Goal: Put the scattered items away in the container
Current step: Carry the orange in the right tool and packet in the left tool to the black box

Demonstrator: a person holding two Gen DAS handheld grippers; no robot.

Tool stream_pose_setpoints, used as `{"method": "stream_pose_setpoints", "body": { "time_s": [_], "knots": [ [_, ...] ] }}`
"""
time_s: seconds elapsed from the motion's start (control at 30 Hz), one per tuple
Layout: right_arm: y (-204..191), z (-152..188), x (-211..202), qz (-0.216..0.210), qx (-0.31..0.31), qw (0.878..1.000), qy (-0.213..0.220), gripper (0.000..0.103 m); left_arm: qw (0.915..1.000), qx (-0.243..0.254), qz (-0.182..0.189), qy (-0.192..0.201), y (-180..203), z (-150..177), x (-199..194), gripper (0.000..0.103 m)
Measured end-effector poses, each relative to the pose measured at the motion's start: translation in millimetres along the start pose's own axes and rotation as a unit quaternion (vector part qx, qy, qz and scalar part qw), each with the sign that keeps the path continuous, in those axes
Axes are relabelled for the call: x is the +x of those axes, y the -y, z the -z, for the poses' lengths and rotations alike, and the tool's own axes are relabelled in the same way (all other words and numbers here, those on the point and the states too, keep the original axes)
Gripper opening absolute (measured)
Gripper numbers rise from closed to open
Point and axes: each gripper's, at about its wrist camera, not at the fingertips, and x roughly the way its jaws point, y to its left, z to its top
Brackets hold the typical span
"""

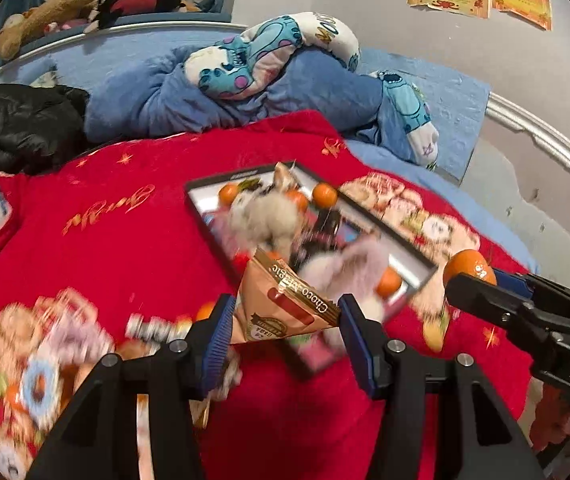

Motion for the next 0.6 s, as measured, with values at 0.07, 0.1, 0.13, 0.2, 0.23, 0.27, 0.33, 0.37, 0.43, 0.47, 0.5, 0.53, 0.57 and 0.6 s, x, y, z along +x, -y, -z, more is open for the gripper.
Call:
{"method": "stream_pose_setpoints", "body": {
  "time_s": [0.07, 0.1, 0.13, 0.2, 0.23, 0.27, 0.33, 0.37, 0.43, 0.47, 0.5, 0.53, 0.57, 0.6],
  "knots": [
    [8, -16, 10, -0.002, -0.006, 1.0, -0.003, 0.039, 0.9999, 0.004, -0.002, -0.012, 0, -21, 16, 0.055],
    [13, -26, 17, -0.006, -0.008, 1.0, -0.006, 0.039, 0.9998, 0.007, -0.003, -0.018, 0, -28, 24, 0.055],
    [17, -34, 24, -0.006, -0.01, 1.0, -0.01, 0.039, 0.9997, 0.008, -0.004, -0.023, -1, -36, 32, 0.055],
    [23, -48, 39, -0.007, -0.012, 1.0, -0.02, 0.039, 0.9993, 0.01, -0.011, -0.035, -2, -52, 53, 0.055],
    [26, -55, 49, -0.01, -0.014, 0.999, -0.027, 0.039, 0.9991, 0.01, -0.012, -0.04, -5, -60, 62, 0.055],
    [29, -63, 61, -0.013, -0.016, 0.999, -0.032, 0.039, 0.999, 0.008, -0.012, -0.042, -8, -66, 69, 0.055],
    [35, -77, 83, -0.018, -0.013, 0.999, -0.044, 0.039, 0.9984, 0.004, -0.025, -0.05, -16, -80, 87, 0.055],
    [37, -84, 94, -0.017, -0.012, 0.999, -0.048, 0.039, 0.998, 0.0, -0.033, -0.054, -21, -86, 96, 0.054],
    [40, -94, 114, -0.017, -0.015, 0.998, -0.058, 0.039, 0.9975, -0.007, -0.029, -0.064, -31, -96, 111, 0.055],
    [41, -99, 123, -0.019, -0.016, 0.998, -0.064, 0.039, 0.997, -0.011, -0.025, -0.072, -34, -101, 121, 0.054],
    [42, -102, 132, -0.02, -0.017, 0.997, -0.068, 0.039, 0.9964, -0.012, -0.023, -0.081, -37, -106, 133, 0.055],
    [43, -107, 145, -0.02, -0.019, 0.997, -0.074, 0.039, 0.9961, -0.012, -0.02, -0.085, -39, -108, 141, 0.055],
    [44, -110, 156, -0.022, -0.018, 0.996, -0.08, 0.039, 0.9958, -0.014, -0.02, -0.088, -41, -111, 149, 0.054],
    [45, -112, 165, -0.026, -0.014, 0.996, -0.086, 0.039, 0.9955, -0.019, -0.022, -0.09, -44, -112, 156, 0.054]
  ]
}}
